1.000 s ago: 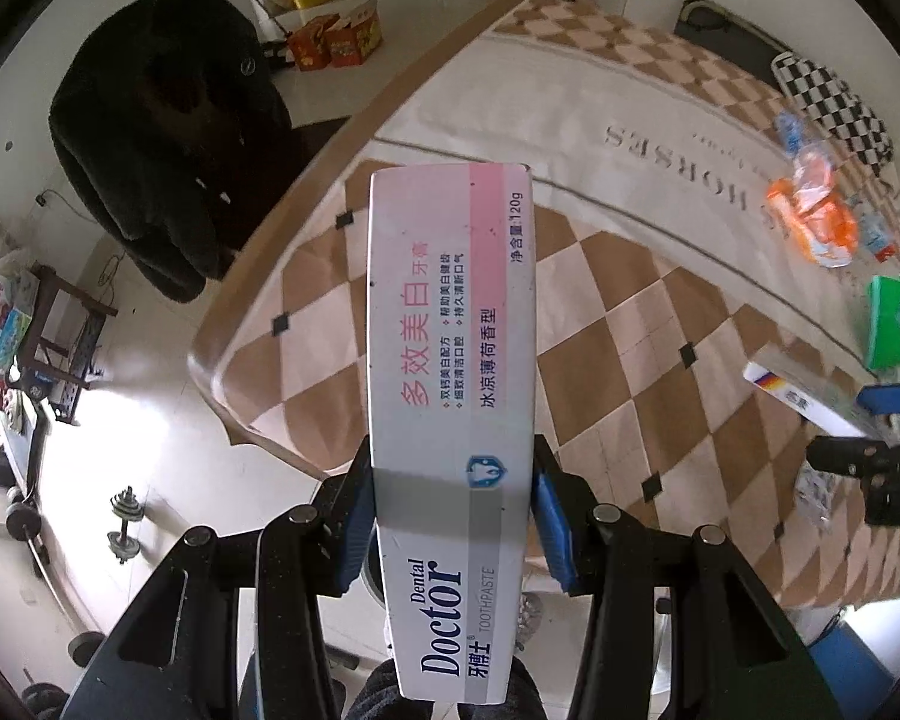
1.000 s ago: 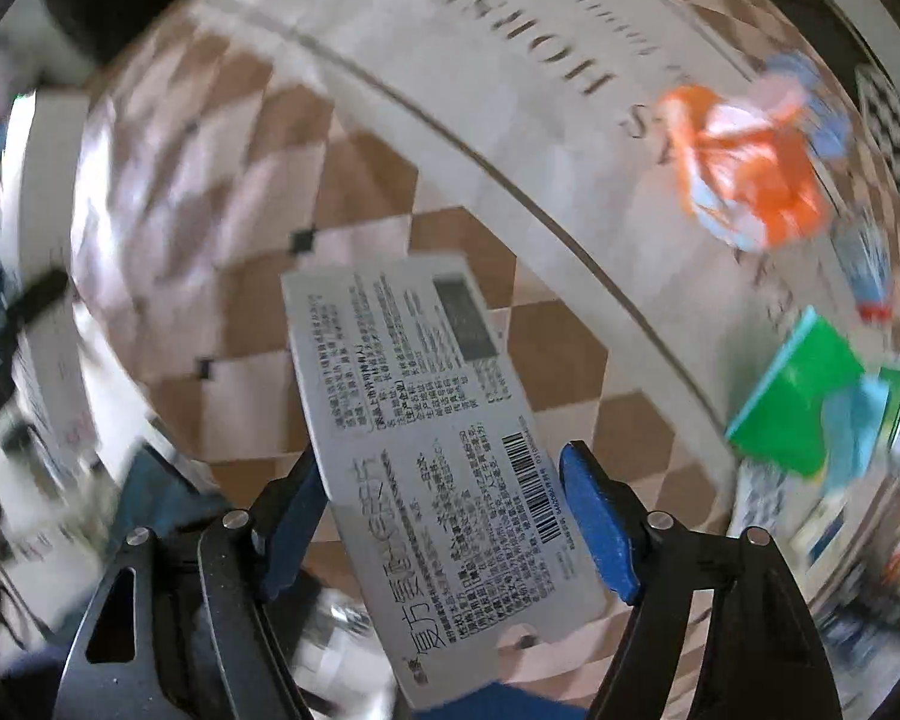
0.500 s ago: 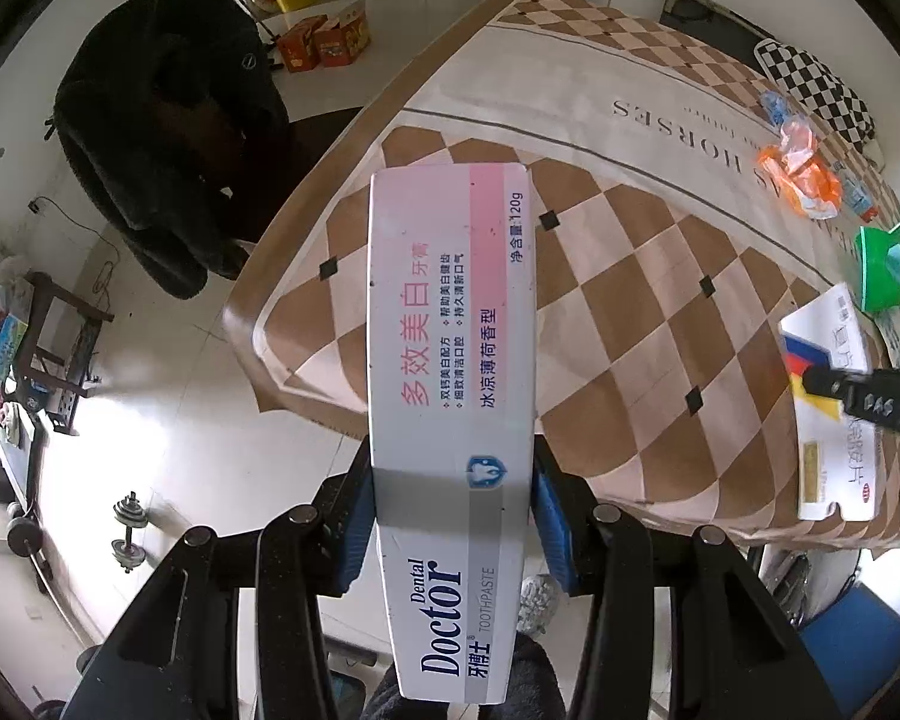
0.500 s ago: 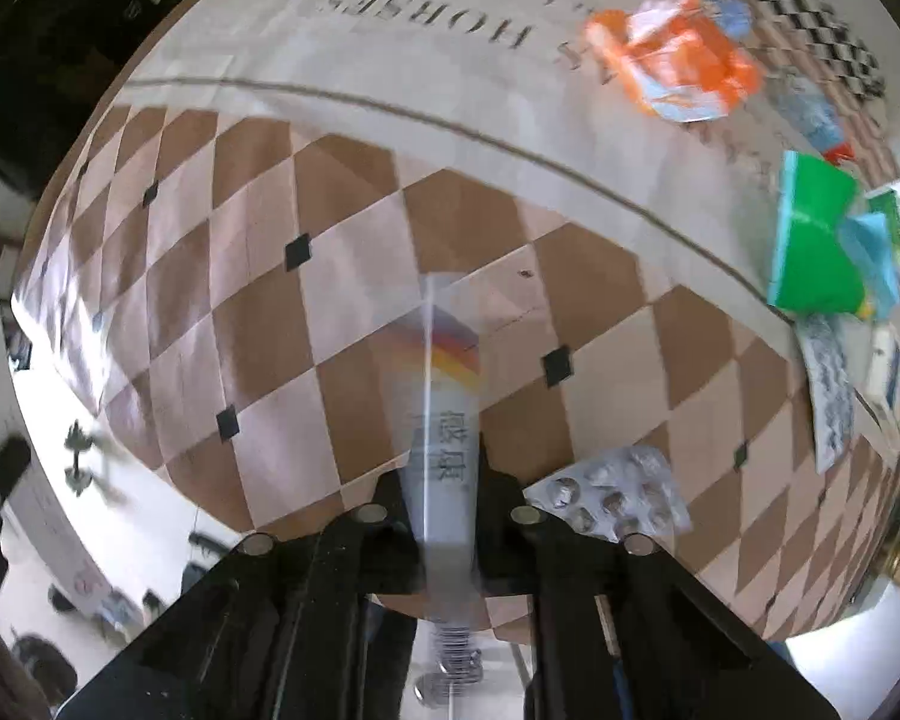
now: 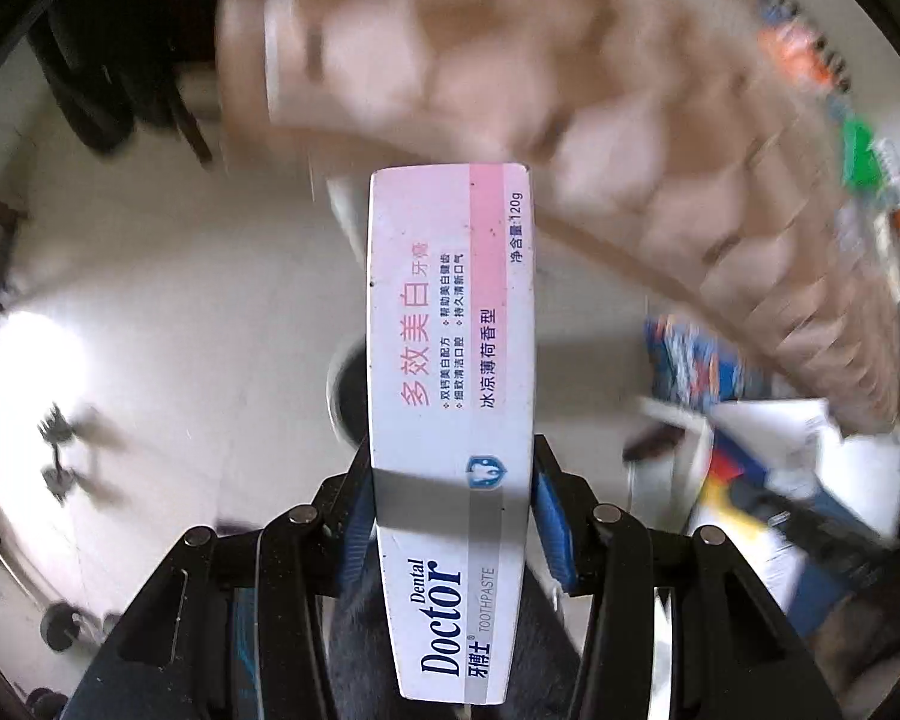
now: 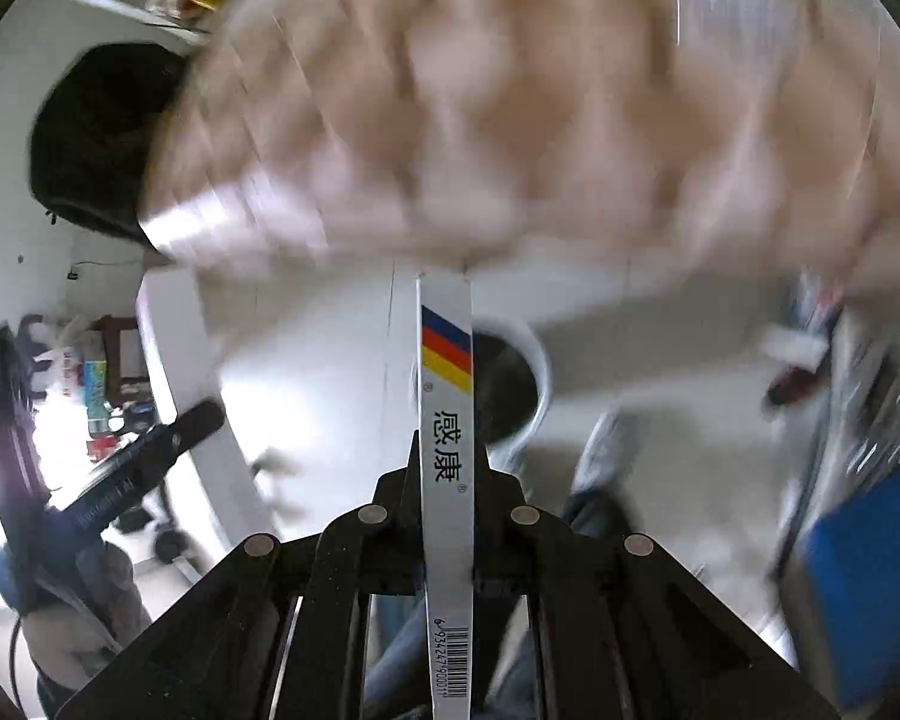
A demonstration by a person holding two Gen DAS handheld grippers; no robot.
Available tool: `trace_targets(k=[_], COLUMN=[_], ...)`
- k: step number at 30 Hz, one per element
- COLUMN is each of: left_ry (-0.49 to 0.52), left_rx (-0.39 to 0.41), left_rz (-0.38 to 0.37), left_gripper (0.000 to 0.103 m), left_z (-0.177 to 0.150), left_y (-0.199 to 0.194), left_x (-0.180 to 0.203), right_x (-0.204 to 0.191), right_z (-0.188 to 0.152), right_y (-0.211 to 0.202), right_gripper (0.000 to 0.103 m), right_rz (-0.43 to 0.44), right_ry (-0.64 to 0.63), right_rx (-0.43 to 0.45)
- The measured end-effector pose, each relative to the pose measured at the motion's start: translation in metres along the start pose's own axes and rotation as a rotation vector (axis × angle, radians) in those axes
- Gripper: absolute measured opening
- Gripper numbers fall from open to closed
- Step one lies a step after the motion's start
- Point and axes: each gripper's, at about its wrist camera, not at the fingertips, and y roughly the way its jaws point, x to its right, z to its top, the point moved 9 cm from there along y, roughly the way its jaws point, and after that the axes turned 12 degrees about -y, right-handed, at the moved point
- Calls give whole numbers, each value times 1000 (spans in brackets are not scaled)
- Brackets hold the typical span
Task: Collect trash
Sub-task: 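Carry both boxes down to the white bin and open both tools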
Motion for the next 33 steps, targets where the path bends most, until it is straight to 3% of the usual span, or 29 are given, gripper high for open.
trace_targets(k=[3, 9, 13, 14, 15, 16, 17, 18, 20, 22, 24, 27, 33], left_ry=[-12, -30, -28, -28, -34, -48, -63, -68, -71, -66, -44, 10, 62], left_rx=[-126, -347, -430, -430, -426, -419, -410, -404, -368, -323, -240, -111, -49], left_rz=[-9, -40, -37, -32, -34, -46, -61, -60, -35, 7, 59, 154, 217], left_gripper=[44, 45, 46, 56, 68, 89, 96, 96, 96, 96, 96, 96, 96], left_z=[-8, -8, -8, -7, -7, -5, -4, -5, -3, 0, 4, 8, -2], left_y=[74, 234, 298, 306, 313, 316, 317, 316, 311, 305, 293, 267, 219], left_x=[-21, -49, -60, -59, -62, -64, -67, -73, -83, -94, -102, -112, -108], right_x=[15, 48, 65, 70, 73, 78, 79, 81, 85, 87, 88, 90, 78], right_z=[-26, -34, -20, -20, -16, -15, -11, -8, -10, -12, -17, -23, -31], right_y=[83, 238, 324, 333, 347, 359, 366, 371, 380, 383, 379, 364, 316], right_gripper=[10, 10, 11, 11, 12, 13, 21, 44, 67, 75, 96, 103, 103], right_rz=[-7, -32, 7, 12, 16, 24, 34, 32, 30, 18, -36, -165, -303], right_ry=[36, 61, 88, 87, 92, 99, 108, 112, 114, 106, 83, 29, -21], right_rx=[-64, -137, -163, -168, -175, -178, -177, -175, -159, -156, -158, -145, -107])
